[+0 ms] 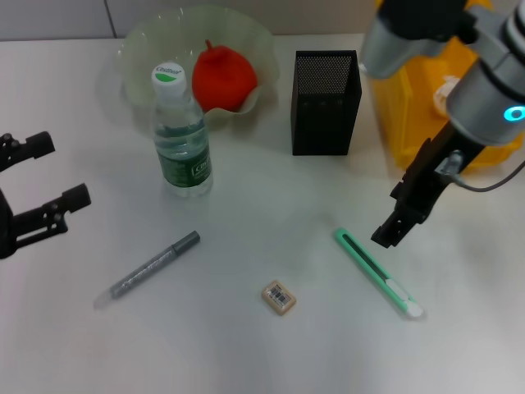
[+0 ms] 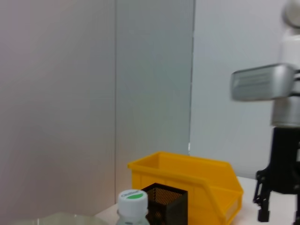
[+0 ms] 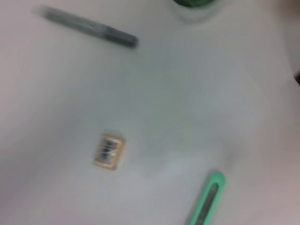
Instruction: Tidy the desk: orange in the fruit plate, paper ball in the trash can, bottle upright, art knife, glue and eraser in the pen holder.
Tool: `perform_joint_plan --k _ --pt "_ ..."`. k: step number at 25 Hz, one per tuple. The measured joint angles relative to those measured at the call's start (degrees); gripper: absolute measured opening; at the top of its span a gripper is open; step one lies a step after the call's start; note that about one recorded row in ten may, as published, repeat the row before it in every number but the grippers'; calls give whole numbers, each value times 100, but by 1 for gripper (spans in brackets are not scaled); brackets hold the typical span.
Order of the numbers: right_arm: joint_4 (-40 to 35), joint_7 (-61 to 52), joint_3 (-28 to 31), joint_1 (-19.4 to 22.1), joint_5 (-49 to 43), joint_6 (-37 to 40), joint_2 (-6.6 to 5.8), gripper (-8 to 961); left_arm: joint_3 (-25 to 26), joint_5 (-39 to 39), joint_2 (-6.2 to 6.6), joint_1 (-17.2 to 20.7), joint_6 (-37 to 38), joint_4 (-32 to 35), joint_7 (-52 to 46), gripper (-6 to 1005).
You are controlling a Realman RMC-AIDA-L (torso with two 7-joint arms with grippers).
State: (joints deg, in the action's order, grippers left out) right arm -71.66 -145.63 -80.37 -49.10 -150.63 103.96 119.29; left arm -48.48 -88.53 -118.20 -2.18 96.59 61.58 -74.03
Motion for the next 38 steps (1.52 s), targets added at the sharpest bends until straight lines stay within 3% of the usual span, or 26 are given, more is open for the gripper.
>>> perform_joint_plan --k 3,11,17,38 --pt "260 -434 -191 -93 -143 -183 5 720 269 -104 18 -40 279 -222 368 815" --pt "1078 -1667 -806 -262 -136 -1113 44 700 348 -416 44 -145 301 -246 439 814" --pt "1395 -2264 -1381 -294 444 -1775 51 684 355 -744 99 -325 333 -271 559 814" --pt "1978 -2370 -1706 -514 527 -2059 60 630 513 -798 141 -310 369 -279 682 814"
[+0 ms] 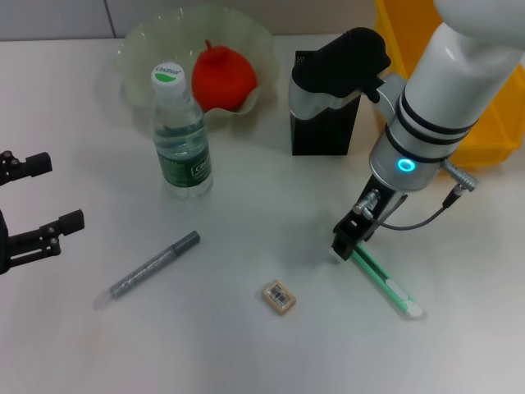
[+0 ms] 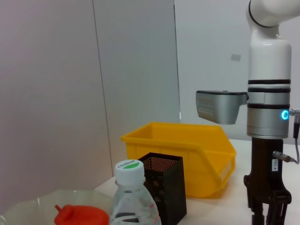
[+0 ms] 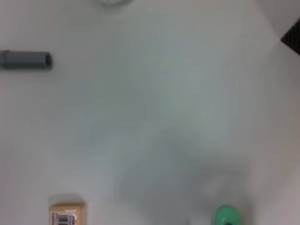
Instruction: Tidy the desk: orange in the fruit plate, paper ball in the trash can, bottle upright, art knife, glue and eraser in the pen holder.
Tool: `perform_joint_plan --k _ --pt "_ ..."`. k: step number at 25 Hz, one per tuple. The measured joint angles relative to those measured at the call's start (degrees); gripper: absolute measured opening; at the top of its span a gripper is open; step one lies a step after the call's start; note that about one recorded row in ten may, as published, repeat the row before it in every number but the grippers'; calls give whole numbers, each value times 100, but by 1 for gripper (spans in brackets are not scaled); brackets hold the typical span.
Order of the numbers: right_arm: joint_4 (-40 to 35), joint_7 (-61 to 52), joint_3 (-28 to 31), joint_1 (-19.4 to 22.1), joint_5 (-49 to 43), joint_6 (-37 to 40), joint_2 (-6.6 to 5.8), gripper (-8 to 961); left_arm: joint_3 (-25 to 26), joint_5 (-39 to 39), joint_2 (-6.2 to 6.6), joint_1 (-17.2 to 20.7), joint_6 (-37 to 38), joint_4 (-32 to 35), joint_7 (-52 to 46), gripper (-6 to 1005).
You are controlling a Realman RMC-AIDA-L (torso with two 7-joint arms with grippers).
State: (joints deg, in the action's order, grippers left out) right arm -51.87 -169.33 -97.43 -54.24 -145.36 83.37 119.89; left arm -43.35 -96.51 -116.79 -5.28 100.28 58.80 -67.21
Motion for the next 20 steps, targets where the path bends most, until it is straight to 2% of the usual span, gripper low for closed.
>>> perform_joint_plan --k 2,6,10,20 --pt "69 -1 -1 -23 0 10 0 625 55 0 0 8 10 0 0 814" --pt "298 -3 -4 -114 0 14 0 393 74 0 0 9 17 0 -3 814" --pt "302 -3 -4 -114 9 12 0 221 135 0 -1 -5 62 0 -5 814" --pt "375 -10 -4 -113 17 12 0 216 203 1 -3 0 83 15 7 814"
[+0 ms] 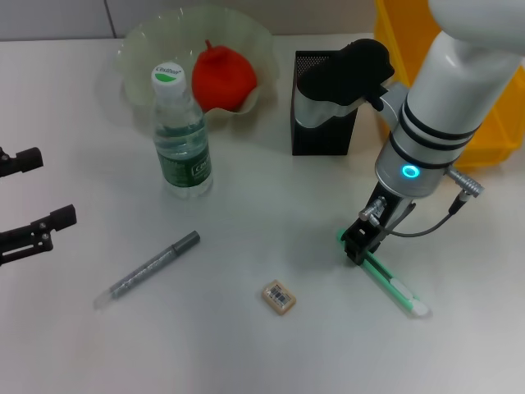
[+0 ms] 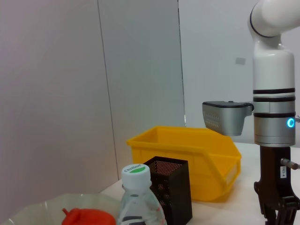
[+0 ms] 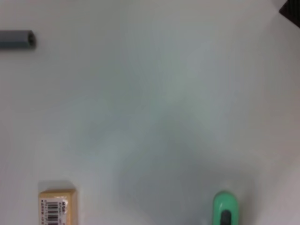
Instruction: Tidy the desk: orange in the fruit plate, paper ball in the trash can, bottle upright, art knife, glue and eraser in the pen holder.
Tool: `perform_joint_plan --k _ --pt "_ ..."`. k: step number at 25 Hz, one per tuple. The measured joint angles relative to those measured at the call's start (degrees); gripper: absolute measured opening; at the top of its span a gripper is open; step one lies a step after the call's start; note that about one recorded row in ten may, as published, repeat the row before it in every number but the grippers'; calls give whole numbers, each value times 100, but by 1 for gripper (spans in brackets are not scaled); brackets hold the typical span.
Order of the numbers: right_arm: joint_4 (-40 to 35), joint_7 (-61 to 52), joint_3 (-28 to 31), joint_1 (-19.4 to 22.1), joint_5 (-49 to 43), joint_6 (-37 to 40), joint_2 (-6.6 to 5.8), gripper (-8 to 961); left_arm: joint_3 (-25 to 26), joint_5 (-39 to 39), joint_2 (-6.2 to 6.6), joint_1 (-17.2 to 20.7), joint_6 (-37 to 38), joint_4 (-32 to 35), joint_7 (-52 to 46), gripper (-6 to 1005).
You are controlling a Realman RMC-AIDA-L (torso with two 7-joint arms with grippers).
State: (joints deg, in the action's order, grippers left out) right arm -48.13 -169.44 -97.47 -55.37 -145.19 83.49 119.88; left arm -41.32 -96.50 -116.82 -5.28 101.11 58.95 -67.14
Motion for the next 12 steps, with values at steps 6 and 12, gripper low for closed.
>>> perform_joint_plan --k 6,12 --pt "-17 -1 -85 15 0 0 0 214 86 5 2 9 62 -9 0 815" --pt "-130 -1 -144 49 9 9 0 211 160 7 2 26 101 -13 -2 815"
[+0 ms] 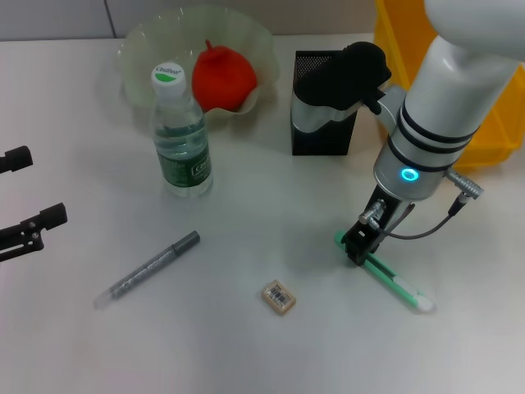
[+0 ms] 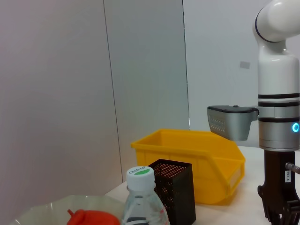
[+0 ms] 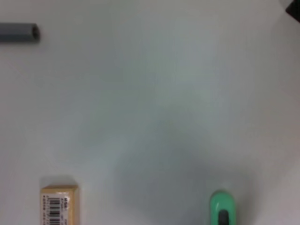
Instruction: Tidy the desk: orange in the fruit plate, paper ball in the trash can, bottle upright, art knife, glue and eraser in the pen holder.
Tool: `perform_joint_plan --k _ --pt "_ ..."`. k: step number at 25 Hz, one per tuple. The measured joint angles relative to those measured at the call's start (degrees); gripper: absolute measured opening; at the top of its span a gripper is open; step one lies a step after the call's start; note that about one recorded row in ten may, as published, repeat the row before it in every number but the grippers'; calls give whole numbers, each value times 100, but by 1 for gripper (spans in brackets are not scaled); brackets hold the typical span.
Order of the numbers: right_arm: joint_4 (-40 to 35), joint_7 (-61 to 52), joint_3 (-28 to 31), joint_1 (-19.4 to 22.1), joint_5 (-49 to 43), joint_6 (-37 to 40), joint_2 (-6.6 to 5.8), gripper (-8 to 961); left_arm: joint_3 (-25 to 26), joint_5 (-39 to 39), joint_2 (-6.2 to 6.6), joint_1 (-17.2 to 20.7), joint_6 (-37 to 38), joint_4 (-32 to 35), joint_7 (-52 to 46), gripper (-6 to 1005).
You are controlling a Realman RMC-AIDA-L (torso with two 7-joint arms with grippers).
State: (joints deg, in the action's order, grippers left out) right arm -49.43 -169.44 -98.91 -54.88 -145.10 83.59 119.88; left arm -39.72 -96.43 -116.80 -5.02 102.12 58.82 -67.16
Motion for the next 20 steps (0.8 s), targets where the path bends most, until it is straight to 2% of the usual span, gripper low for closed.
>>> perform_joint_plan --k 3,8,9,10,16,19,20 --pt "-262 1 31 129 0 60 -3 174 38 0 0 17 22 -2 0 815" --pt "-1285 22 233 540 -84 402 -51 163 133 -2 -1 18 120 -3 -54 815" --pt "-1800 69 471 749 -187 596 -59 163 133 -2 -1 18 120 -3 -54 815" --pt "-1800 69 471 749 -187 596 -59 163 139 -3 -13 14 137 -3 -78 815" --pt "-3337 449 1338 1413 -333 960 -71 163 127 -7 -86 -73 154 -2 -238 814" --pt "-4007 908 1811 1798 -17 922 -66 163 85 -83 -106 -304 164 -2 -710 814" --pt "-4007 908 1811 1798 -17 922 -66 163 78 -136 -108 -384 176 -3 -853 814"
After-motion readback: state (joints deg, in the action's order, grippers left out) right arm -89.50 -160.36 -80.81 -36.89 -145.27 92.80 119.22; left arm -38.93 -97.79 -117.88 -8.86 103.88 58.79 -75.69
